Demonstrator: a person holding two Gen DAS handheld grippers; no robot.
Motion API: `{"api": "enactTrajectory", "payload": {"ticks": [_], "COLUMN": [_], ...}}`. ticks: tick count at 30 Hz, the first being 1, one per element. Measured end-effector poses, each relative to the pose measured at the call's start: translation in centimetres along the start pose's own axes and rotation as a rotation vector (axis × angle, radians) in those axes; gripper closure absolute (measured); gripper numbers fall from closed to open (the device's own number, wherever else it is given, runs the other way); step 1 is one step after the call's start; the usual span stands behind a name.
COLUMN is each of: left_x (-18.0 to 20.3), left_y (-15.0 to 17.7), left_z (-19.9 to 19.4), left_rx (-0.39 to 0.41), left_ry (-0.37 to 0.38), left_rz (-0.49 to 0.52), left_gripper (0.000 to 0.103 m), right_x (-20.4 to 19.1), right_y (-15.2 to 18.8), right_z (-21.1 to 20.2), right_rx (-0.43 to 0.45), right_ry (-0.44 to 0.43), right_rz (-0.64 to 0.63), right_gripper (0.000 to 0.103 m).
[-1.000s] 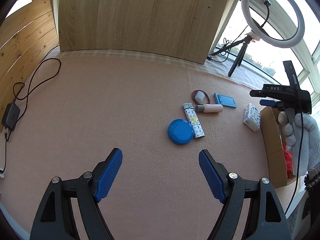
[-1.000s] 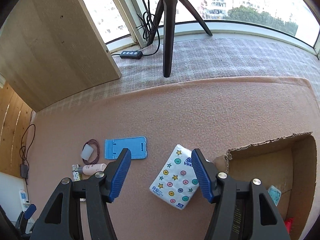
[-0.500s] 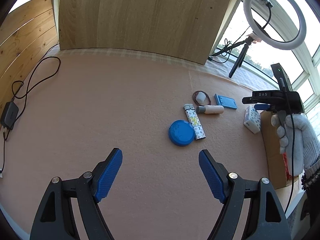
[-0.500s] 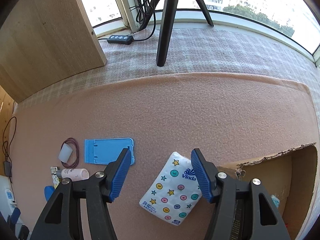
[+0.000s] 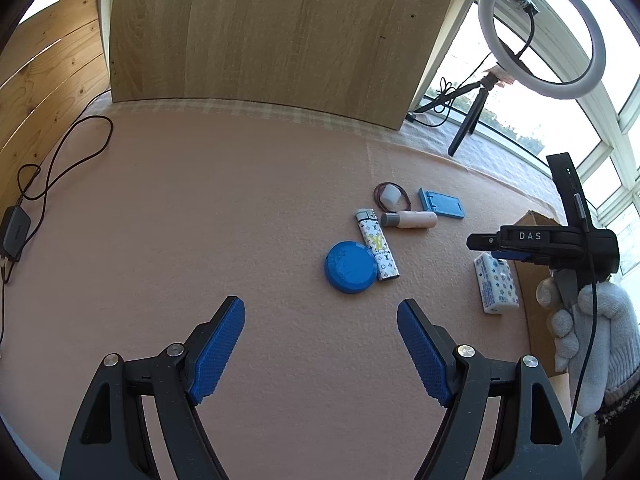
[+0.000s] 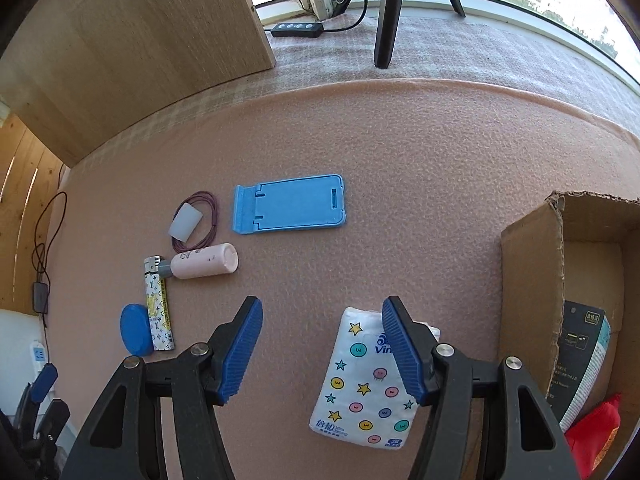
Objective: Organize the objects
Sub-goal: 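Reach the right tool to the Vinda tissue pack, then close the right tool on the tissue pack and lift it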
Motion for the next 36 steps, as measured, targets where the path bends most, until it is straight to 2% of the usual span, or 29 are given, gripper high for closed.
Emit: {"api": "enactTrajectory", "payload": {"ticks": [4, 8, 10, 16, 19, 22, 26, 36], "left_x": [0.2, 0.3, 0.4, 0.3, 0.7, 1.2, 1.5, 1.0], "left_y": [0.4, 1.2, 1.6, 2.8, 3.1, 3.1, 3.1, 3.3], "left_z": [-0.1, 0.1, 0.1, 0.3, 0.4, 0.3, 0.0, -0.2], "left_rx": [-0.007, -0.024, -0.032, -0.047, -0.049, -0.049, -0.044, -0.047], "left_ry": [0.004, 0.009, 0.01, 0.017, 0.027, 0.036, 0.042, 0.042], "left_rz": [0.011, 0.014, 0.021, 0.01, 0.015, 0.024, 0.029, 0.02], "left_gripper": [0.022, 0.022, 0.022, 0.022, 0.022, 0.022, 0.022, 0.022], "right_x": [-1.2, -2.4, -2.6, -0.5, 0.6, 1.4, 1.6, -0.3], "right_y": [2.8, 6.2, 7.2, 8.1, 7.6, 7.5, 8.0, 11.7], "right_z": [-0.4, 0.3, 0.0, -3.8, -4.5, -3.8, -2.2, -0.6], "right_rx": [-0.011, -0.086, -0.069, 0.093, 0.12, 0.085, 0.016, -0.083], "right_ry": [-0.052, -0.166, -0.181, -0.106, -0.009, 0.024, 0.019, -0.128], "right_rz": [0.003, 0.043, 0.037, 0.011, -0.015, -0.019, -0.003, 0.038], "right_gripper": [0.045, 0.045, 0.045, 0.045, 0.045, 0.045, 0.045, 0.044]}}
Point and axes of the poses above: each gripper's, at about its wrist camera, not at the fingertips, and z roughly the way its jaws point, x to its right, y to its underside, the point moved 4 cm from there along z, roughly the way its jaws point, and after that the axes turned 13 degrees about y, right-handed, at the moved point
